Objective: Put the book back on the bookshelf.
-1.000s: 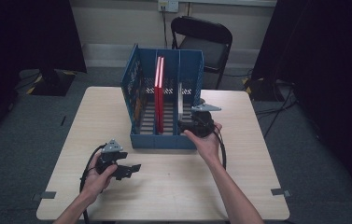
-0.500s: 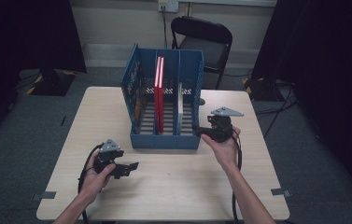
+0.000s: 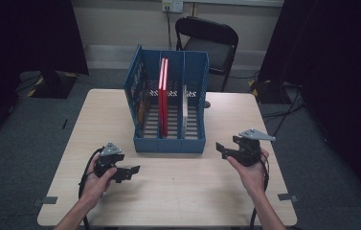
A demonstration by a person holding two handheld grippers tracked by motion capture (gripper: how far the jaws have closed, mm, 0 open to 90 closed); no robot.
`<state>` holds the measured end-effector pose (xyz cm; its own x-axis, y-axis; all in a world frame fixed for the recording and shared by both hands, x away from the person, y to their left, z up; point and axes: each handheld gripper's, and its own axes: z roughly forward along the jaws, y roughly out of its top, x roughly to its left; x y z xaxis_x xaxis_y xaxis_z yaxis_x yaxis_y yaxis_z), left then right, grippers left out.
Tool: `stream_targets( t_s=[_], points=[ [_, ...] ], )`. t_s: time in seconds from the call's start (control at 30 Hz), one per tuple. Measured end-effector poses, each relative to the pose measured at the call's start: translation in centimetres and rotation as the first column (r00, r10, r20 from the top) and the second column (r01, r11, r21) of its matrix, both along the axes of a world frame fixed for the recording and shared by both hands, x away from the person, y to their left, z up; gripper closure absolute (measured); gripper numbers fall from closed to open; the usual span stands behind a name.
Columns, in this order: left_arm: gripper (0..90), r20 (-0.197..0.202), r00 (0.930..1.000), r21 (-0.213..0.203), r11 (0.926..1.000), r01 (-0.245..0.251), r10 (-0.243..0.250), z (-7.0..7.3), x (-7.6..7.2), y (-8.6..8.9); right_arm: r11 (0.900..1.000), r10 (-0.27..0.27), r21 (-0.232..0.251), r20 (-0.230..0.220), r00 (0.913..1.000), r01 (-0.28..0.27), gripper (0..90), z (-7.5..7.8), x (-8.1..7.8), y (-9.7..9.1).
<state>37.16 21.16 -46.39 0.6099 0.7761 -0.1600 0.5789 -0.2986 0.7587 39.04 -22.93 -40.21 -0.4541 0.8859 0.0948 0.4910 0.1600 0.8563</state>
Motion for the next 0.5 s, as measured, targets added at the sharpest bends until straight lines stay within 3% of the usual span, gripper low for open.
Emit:
stream_targets(
  t_s=[0.27, 0.5],
  points=[
    [16.5, 0.0, 0.9999, 0.009, 0.9999, -0.01, 0.01, -0.1, 0.0, 0.1, 0.9979, -0.065, -0.004, -0.024, 0.9976, 0.065, 20.9, -1.1, -1.9, -3.0],
    [16.4, -0.003, 0.9999, 0.016, 0.9997, -0.016, 0.016, -0.1, -0.1, 0.3, 0.9952, -0.091, -0.041, -0.043, 0.9949, 0.089, 20.6, -2.7, -2.8, -4.4]
  ],
)
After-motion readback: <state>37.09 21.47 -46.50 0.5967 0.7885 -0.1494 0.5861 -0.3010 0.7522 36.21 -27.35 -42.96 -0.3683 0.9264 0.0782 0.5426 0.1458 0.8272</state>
